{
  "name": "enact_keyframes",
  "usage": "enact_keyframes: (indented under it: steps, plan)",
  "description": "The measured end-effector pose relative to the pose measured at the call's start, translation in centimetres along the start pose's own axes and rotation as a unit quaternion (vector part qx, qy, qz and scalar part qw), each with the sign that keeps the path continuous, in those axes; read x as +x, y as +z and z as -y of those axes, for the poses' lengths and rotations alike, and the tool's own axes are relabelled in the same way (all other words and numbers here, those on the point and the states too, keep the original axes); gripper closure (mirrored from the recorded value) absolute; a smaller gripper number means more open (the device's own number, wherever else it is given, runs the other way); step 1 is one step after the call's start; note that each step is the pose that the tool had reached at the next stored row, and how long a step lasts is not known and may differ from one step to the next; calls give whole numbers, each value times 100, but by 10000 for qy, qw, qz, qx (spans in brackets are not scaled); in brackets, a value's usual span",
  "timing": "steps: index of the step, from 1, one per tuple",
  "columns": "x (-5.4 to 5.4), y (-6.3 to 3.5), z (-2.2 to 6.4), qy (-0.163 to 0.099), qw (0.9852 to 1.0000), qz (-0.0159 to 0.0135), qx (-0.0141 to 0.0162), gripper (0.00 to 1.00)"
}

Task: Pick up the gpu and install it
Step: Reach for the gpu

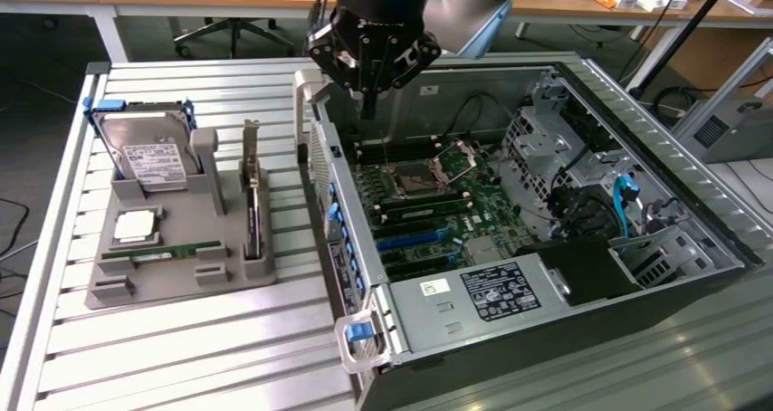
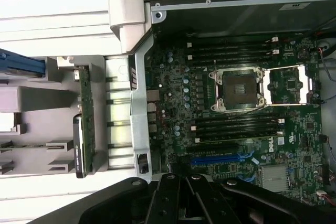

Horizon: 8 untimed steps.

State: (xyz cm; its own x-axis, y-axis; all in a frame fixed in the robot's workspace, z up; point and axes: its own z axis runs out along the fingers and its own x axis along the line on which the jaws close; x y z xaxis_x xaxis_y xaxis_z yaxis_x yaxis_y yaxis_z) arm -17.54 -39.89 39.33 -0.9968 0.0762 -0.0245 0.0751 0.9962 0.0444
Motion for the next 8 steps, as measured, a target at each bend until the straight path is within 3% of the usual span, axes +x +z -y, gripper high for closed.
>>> enact_keyframes:
  steps: [8]
  plan:
    - [34, -1, 2, 0, 10000, 0, 0, 89]
